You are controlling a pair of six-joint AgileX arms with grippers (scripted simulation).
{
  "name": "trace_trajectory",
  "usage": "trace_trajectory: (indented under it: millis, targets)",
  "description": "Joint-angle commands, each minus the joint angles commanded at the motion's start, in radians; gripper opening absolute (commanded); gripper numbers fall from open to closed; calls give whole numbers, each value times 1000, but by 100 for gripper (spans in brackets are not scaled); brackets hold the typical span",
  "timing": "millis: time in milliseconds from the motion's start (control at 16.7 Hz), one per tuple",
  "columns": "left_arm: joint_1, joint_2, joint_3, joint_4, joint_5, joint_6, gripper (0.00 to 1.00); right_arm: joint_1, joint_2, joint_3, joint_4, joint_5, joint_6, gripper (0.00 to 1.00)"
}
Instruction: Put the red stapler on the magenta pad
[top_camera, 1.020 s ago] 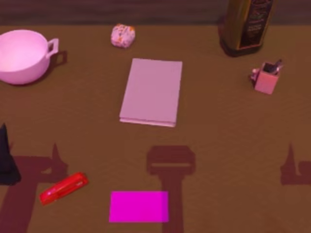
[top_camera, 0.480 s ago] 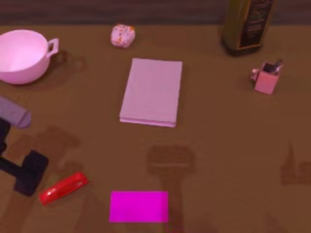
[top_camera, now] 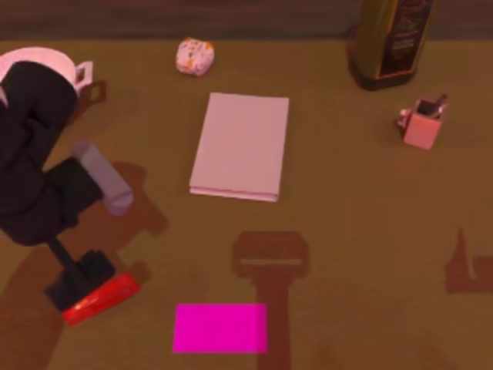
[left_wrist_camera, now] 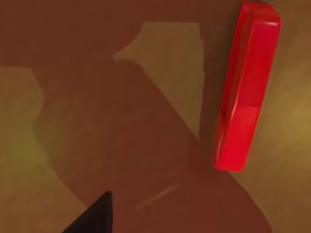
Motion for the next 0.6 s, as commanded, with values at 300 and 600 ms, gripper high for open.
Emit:
trace_trajectory:
  millis: [300,600]
  targets:
    - [-29,128,98,-80,0,57,100,0,0,0,0,0,0,100]
    - [-24,126,93,-75,0,56,100,0,0,0,0,0,0,100]
